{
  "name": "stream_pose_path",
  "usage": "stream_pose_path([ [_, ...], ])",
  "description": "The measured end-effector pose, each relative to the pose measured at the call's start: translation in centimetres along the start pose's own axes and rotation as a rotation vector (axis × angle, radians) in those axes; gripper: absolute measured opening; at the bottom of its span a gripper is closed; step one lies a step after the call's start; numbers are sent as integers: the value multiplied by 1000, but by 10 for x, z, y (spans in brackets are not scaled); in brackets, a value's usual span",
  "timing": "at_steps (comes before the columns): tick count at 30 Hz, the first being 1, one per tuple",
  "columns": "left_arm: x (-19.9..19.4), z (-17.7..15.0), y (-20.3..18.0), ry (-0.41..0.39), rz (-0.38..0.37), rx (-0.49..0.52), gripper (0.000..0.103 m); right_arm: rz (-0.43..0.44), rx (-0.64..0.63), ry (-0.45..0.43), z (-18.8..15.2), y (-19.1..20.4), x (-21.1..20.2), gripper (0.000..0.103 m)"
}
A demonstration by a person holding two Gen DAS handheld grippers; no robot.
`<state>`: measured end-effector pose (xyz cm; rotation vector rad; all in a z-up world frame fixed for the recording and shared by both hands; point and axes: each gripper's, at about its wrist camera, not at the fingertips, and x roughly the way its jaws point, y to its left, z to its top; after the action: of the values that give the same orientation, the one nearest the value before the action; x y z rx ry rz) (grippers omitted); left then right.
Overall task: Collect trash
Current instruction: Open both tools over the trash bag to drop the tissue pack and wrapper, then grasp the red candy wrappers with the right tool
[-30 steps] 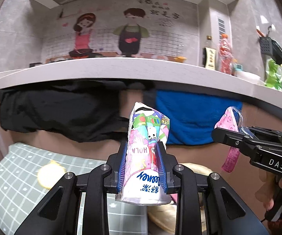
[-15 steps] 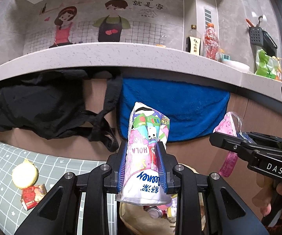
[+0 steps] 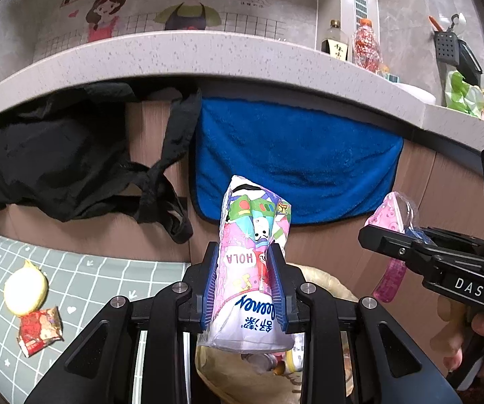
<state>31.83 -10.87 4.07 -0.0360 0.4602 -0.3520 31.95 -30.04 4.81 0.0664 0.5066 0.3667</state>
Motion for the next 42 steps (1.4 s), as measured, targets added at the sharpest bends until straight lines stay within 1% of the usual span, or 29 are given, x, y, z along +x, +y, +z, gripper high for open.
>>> stream_pose_path([
  [5, 12, -4, 1, 26, -20, -4, 29, -1, 20, 25, -5, -6, 11, 24],
  [8, 21, -4, 3, 47, -47, -19, 30, -6, 35, 34, -5, -11, 18, 24],
  [9, 23, -4, 4, 50, -60, -24, 30, -7, 45, 35, -5, -12, 20, 27],
  [10, 26, -3, 5, 55, -80, -25, 36, -6, 53, 32, -6, -14, 21, 29],
  [11, 31, -2, 7, 70, -123, -23, 39, -5, 60, 29, -6, -15, 22, 35],
  [12, 34, -2, 9, 83, -149, -25, 44, -8, 69, 40, -7, -18, 25, 45],
  [13, 37, -1, 12, 98, -166, -32, 47, -17, 87, 57, -9, -21, 30, 48],
  [16, 41, 3, 25, 117, -159, -65, 49, -34, 126, 91, -14, -27, 39, 48],
  [19, 37, 7, 40, 123, -132, -96, 50, -33, 140, 103, -19, -27, 41, 48],
  [24, 14, 9, 72, 106, -57, -91, 50, -37, 105, 52, -14, -8, 29, 48],
  [27, -8, 9, 98, 84, 6, -97, 50, -35, 57, 20, -4, 15, 24, 48],
  [32, -52, 10, 155, 34, 93, -143, 50, 16, -19, -8, 8, 60, 30, 48],
  [36, -87, 9, 198, -5, 171, -170, 50, 86, -85, 2, 12, 106, 46, 48],
  [39, -111, 3, 231, -20, 217, -204, 50, 169, -130, 34, 9, 144, 64, 48],
  [42, -131, -8, 264, -17, 246, -251, 50, 285, -175, 95, 1, 183, 92, 48],
])
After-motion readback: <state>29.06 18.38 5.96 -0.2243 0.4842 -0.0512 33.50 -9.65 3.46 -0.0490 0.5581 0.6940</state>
